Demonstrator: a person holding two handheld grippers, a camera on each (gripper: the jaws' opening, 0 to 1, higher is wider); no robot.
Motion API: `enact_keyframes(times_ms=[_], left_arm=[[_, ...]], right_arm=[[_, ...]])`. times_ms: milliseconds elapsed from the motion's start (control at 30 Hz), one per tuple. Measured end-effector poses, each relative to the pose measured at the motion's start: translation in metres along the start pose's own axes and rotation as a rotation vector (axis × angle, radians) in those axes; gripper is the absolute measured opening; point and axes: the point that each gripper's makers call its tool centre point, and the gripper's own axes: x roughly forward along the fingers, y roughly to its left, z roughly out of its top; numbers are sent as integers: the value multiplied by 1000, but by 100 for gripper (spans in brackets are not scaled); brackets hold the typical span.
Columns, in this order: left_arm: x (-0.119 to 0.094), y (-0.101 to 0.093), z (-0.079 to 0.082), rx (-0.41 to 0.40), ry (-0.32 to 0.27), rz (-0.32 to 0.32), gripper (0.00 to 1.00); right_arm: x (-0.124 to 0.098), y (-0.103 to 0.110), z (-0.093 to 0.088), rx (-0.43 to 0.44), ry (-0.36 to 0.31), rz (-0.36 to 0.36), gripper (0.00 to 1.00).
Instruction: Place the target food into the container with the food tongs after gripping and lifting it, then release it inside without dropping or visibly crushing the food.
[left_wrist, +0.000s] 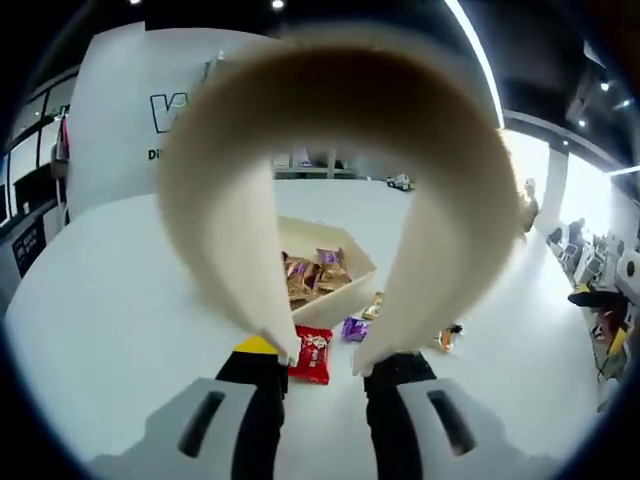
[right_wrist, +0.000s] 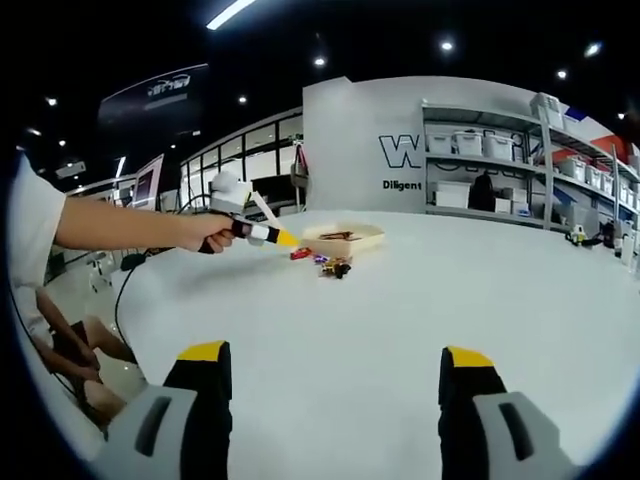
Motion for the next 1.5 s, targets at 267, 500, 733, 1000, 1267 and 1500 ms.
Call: enact_keyframes(times_ms=[267,500,733,1000,1267,1500], left_arm=[[10,8,-4,4,21,21,30],[13,9,-9,-37,31,22,30],[21,5,-8,-12,28,32,30],[20,9,-10,-23,34,32,27],[20,9,-10,-22,37,38,27],[16,16,-12,-132,81,75,18]], right_arm=[[-3,-8,-1,6,0,-16,84],[-1,-9,-4,6,8,-18,83],[-2,-10,-5,5,11,-23,83],[-4,-13,-4,4,11,-31,83],[-4,-9,-4,-7,18,-24,83],[-9,-12,0,-12,8,-35,83]])
